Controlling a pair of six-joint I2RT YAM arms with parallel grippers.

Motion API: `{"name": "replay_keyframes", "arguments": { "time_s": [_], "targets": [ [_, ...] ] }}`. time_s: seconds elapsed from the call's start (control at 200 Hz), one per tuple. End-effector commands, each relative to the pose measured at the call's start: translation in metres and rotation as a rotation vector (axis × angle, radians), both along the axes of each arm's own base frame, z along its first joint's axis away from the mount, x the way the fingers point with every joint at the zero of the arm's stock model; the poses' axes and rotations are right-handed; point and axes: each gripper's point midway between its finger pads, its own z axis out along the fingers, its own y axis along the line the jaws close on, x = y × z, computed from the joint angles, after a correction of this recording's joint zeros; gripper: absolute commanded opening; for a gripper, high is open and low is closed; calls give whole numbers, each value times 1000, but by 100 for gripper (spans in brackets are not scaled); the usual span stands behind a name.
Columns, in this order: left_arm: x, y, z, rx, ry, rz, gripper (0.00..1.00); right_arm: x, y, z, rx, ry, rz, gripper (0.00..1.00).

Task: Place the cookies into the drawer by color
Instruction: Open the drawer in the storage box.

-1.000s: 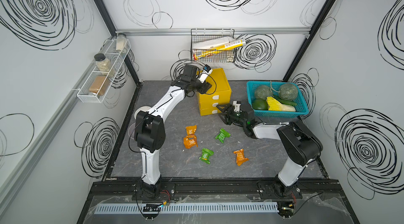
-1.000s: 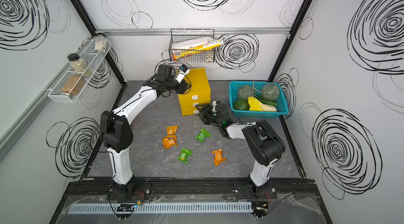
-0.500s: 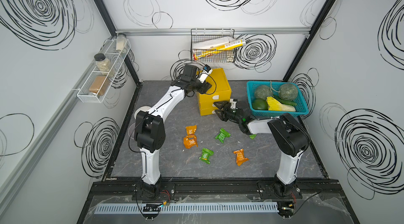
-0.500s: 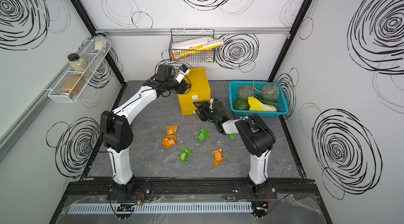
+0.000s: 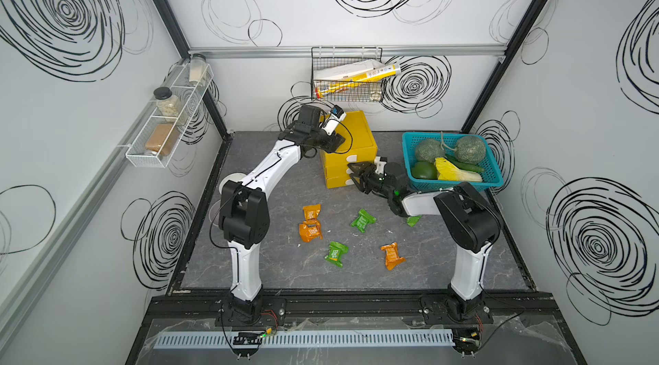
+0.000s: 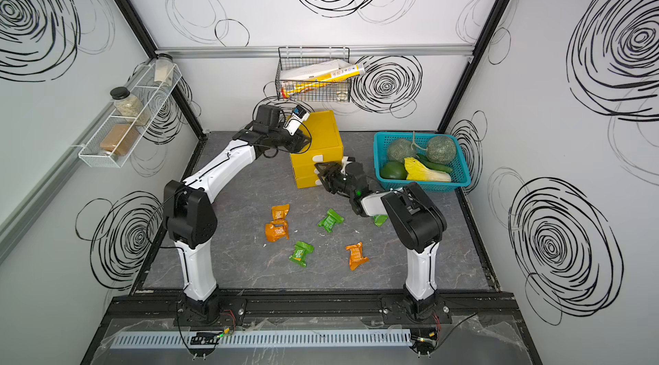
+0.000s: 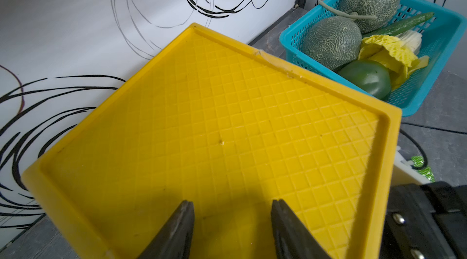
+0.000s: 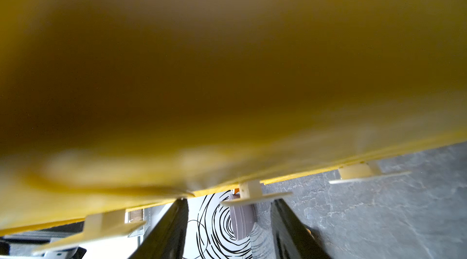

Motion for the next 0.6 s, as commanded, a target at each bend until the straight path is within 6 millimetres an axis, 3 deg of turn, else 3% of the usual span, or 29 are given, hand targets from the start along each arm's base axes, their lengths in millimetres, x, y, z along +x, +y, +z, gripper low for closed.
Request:
{"name": "replay_keyframes", "arguments": {
  "time_s": [0.0,0.175,0.295,0.596],
  "targets": [
    [-25,19,-65,90,241,22,55,13,-4,-4,-14,-15,-37,57],
    [-26,19,-67,91,245,21,55,13,-4,-12,-25,-3,-36,66],
    [-25,20,-68,90,247,23,55,13,-5,-17,-25,3,-42,67],
    [-26,19,-70,90,252,21,55,22,-7,-10,-28,-48,-69,53]
  ]
}}
